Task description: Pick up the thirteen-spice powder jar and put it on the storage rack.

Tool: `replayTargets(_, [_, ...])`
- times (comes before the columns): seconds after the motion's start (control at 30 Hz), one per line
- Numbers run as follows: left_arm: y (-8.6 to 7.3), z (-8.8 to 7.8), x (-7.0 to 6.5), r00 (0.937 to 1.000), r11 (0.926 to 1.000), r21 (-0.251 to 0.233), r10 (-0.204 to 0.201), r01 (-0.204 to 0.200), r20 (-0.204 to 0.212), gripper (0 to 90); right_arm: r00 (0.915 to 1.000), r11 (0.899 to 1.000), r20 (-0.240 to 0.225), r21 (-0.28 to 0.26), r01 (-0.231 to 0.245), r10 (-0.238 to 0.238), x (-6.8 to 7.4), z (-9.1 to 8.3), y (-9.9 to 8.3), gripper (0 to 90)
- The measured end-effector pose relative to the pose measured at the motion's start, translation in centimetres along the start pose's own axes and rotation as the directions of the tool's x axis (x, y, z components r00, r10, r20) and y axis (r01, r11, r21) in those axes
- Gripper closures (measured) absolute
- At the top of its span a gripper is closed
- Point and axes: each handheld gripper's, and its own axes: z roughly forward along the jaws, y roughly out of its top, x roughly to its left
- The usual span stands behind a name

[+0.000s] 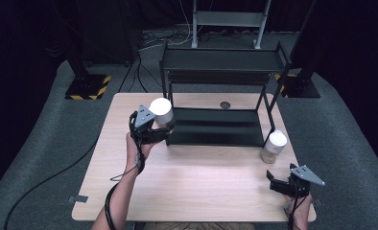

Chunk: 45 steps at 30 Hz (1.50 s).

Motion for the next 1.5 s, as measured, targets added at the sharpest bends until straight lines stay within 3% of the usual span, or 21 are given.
replayTargets(1.5, [6.1,1.8,1.7,0.9984,0.9989,-0.025,0.04,-0.039,0.04,30.0,0.9998,1.0,-0.011,-0.026,-0.016,0.015,-0.3,-0.2,-0.4,0.0])
